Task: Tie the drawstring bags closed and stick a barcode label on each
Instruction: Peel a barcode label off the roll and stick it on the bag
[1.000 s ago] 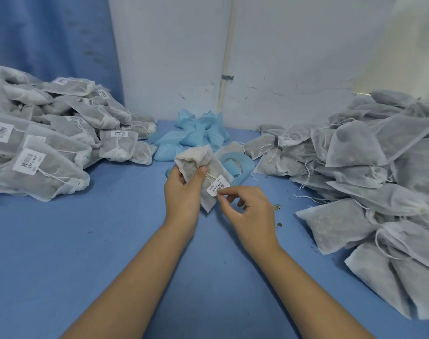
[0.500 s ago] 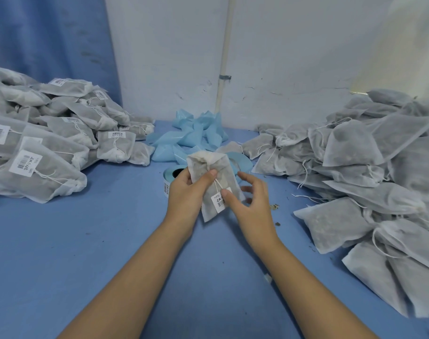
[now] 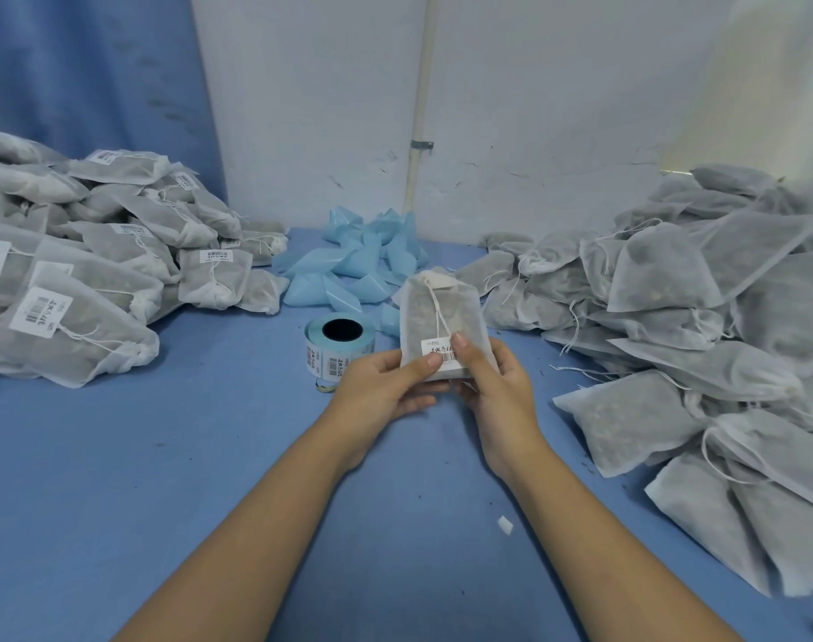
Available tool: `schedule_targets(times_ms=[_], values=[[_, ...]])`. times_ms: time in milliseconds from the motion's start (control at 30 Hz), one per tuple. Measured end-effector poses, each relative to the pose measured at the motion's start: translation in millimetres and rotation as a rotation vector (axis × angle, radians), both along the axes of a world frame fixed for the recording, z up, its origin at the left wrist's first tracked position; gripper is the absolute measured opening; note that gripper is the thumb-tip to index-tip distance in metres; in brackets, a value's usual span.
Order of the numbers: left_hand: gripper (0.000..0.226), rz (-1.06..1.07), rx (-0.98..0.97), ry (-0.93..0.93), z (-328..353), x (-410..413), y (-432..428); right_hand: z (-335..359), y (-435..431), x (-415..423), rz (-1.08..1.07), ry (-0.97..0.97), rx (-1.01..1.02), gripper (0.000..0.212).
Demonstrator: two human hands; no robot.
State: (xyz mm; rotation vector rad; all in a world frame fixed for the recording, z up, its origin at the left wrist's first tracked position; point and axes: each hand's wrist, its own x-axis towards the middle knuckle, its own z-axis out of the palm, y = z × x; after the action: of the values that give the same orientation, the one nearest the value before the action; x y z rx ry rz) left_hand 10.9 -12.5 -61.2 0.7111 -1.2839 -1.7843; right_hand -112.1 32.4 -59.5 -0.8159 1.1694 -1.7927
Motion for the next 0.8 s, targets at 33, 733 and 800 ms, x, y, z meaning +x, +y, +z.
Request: schedule_targets(times_ms=[33, 733, 800], values=[[0.010, -0.013, 0.015, 0.009, -0.9, 0.8, -1.1, 0.4, 0.3, -0.1, 0.012, -0.012, -0.009, 0.044], [0.054, 0.168, 0.156, 0.536, 25.7, 18.9, -15.3, -0.2, -4.0, -1.9, 0.042, -0.169, 0.064, 0.011], [0.036, 0.121, 0.134, 0.469, 24.6, 14.9, -11.5, -1.3, -4.4, -2.7, 0.025, -0.216, 0.048, 0.009]])
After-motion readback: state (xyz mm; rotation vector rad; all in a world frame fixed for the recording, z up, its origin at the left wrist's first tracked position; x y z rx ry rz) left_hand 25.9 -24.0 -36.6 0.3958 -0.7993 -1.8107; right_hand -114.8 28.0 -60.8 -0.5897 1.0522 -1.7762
